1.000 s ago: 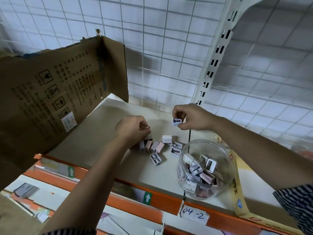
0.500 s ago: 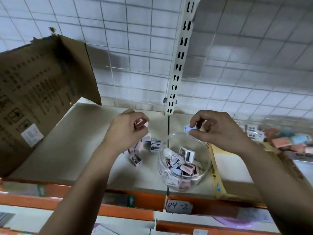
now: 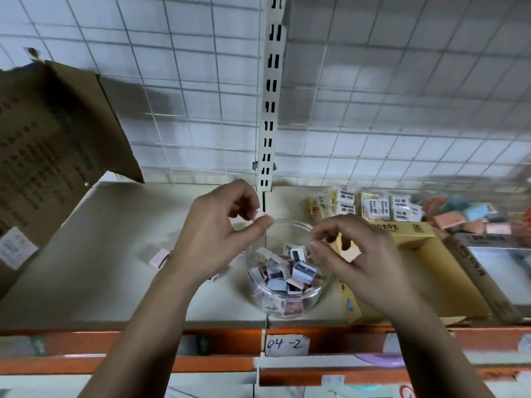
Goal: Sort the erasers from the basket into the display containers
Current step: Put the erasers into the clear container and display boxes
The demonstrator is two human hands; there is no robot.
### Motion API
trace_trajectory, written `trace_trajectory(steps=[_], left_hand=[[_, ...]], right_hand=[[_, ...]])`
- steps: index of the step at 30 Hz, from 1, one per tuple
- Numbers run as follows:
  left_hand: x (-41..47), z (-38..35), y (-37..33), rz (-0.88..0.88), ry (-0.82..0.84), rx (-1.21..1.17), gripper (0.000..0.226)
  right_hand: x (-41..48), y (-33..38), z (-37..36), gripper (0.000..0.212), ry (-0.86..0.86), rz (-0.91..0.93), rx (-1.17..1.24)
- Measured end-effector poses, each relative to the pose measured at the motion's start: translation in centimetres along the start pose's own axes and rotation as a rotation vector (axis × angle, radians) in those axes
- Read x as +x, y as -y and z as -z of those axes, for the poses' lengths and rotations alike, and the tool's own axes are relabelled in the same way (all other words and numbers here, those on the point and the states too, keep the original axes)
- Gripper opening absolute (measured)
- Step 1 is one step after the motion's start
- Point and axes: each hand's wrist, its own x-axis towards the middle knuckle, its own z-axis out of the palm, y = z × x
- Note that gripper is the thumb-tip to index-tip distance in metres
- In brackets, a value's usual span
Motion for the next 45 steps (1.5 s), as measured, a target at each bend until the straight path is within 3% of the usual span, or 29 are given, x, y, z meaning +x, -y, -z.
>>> trace_trajectory(steps=[4, 8, 13, 16, 19, 23, 26, 31, 34, 37, 42, 45], left_hand=[[-0.4, -0.6, -0.4, -0.026, 0.061, -0.11, 0.021], [-0.8, -1.2, -0.5, -0.075, 0.139, -0.09, 0.02], [-1.2, -1.7, -0.3, -0.122, 0.212, -0.076, 0.022], [-1.0, -2.0, 0.1, -0.171, 0.219, 0.05, 0.023], [-0.9, -1.0, 0.5, -0.185, 0.107, 0.142, 0.024], [-1.9, 1.6, 1.9, -0.086, -0.149, 0.185, 0.014], [-3.3, 3.0, 3.8, 0.003, -0.222, 0.24, 0.006], [-5.1, 3.2, 6.7, 0.074, -0.267, 0.331, 0.007], [-5.6, 3.2, 8.3, 0.078, -0.227, 0.378, 0.018], [-5.6, 3.1, 8.8, 0.11, -0.288, 0.394, 0.023], [-5.5, 2.4, 9.3, 0.092, -0.279, 0.437, 0.014], [-5.5, 2.7, 9.6, 0.109, -0.257, 0.398, 0.016]], right_hand=[[-1.9, -1.7, 1.1, 0.005, -0.077, -0.128, -0.087], [-2.4, -2.8, 1.1, 0.016, -0.047, -0.278, -0.119], [-2.1, -2.8, 0.5, 0.015, 0.015, -0.31, -0.158], [-2.1, -2.8, 0.7, 0.014, -0.005, -0.341, -0.155], [-2.2, -2.8, 0.7, 0.015, -0.019, -0.334, -0.162], [-1.7, -2.6, 1.0, 0.016, -0.046, -0.321, -0.097], [0.4, -1.9, 1.5, 0.016, -0.008, -0.272, -0.049], [5.8, -0.2, 0.8, 0.009, 0.215, -0.192, 0.043], [9.1, -0.4, -0.7, 0.009, 0.363, -0.158, 0.071], [11.8, -1.1, -2.9, 0.01, 0.541, -0.112, 0.068], [14.9, -1.2, -7.0, 0.019, 0.919, 0.026, -0.083], [16.1, -1.5, -9.3, 0.025, 1.015, 0.074, -0.176]])
